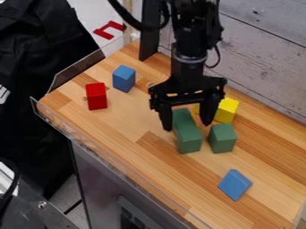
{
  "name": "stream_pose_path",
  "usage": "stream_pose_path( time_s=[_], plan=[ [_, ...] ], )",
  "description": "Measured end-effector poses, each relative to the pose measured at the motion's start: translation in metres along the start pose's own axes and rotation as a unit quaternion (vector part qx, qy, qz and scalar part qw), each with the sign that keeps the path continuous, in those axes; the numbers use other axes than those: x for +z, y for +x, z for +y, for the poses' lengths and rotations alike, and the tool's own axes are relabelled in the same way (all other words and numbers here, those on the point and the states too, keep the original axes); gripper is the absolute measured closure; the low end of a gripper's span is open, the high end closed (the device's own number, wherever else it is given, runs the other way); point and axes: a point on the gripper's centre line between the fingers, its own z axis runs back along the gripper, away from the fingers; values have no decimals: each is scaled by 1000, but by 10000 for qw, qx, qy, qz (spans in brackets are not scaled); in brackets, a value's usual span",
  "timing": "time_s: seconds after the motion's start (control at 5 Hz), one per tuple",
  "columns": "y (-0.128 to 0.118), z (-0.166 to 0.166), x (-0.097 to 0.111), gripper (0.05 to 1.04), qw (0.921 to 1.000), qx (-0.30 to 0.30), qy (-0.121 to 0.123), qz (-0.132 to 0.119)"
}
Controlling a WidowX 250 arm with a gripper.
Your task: Move the green arch to the left
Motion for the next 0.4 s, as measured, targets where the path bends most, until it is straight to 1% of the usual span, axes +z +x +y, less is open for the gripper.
stream_pose_path(
  time_s=[0.2, 0.4],
  plan=[
    [2, 2, -4, 83, 9999, 105, 23, 58],
    [2, 1, -9, 112, 9998, 159, -10, 93]
  ],
)
